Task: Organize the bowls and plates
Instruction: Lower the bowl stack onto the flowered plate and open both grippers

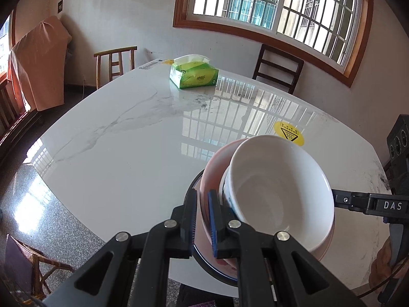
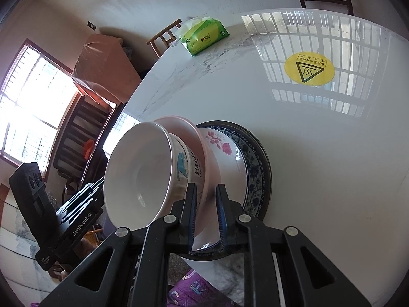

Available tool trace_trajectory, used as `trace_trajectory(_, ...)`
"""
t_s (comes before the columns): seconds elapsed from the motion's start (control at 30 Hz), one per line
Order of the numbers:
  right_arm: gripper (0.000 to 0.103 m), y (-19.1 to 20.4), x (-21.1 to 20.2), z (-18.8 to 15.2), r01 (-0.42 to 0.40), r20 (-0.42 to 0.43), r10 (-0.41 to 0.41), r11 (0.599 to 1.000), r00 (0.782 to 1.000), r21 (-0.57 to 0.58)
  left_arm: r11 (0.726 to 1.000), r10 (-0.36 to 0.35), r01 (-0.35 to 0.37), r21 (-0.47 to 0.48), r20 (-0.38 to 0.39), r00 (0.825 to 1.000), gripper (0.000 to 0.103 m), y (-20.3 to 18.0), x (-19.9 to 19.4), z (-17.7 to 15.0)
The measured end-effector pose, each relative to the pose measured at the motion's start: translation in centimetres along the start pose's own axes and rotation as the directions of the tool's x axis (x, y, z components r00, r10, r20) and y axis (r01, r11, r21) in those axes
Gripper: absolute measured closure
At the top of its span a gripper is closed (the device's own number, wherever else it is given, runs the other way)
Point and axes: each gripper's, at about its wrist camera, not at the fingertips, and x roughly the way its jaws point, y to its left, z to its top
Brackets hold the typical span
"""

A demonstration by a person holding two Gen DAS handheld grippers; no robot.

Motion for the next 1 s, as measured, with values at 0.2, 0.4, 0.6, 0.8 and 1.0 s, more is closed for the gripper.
trace_trajectory(0.2,0.077,-0.5,0.0,-0.3,0.008,0.041,-0.008,1.0,0.999,0.006,1.0,0.024,-0.025,0.01,0.06,0.998,0.087,0.4,0.1,-0.3)
trace_trajectory(0.4,0.063,-1.1,0.2,-0.4,0.006,0.071,-0.008,1.0,0.997,0.027,0.998,-0.029,0.034,-0.06,0.079,0.996,0.067,2.6,0.7,-0.1)
trace_trajectory(0.6,0.051,-2.0,0.4,-0.4,-0.01,0.092,0.005,0.999,0.996,0.046,0.996,-0.041,0.049,-0.077,0.095,0.995,0.057,3.3,0.2,-0.7)
trace_trajectory(0.8,0.045,-0.6,-1.1,-1.8,0.035,0.217,-0.029,0.999,0.976,-0.021,0.997,-0.034,0.046,-0.065,0.165,0.986,0.055,3.2,-1.5,-2.2)
trace_trajectory(1.0,0.029,2.8,-4.1,-6.8,0.226,0.517,-0.131,0.966,0.846,-0.126,0.995,-0.03,0.053,-0.082,0.257,0.966,0.052,3.6,-3.4,-5.0)
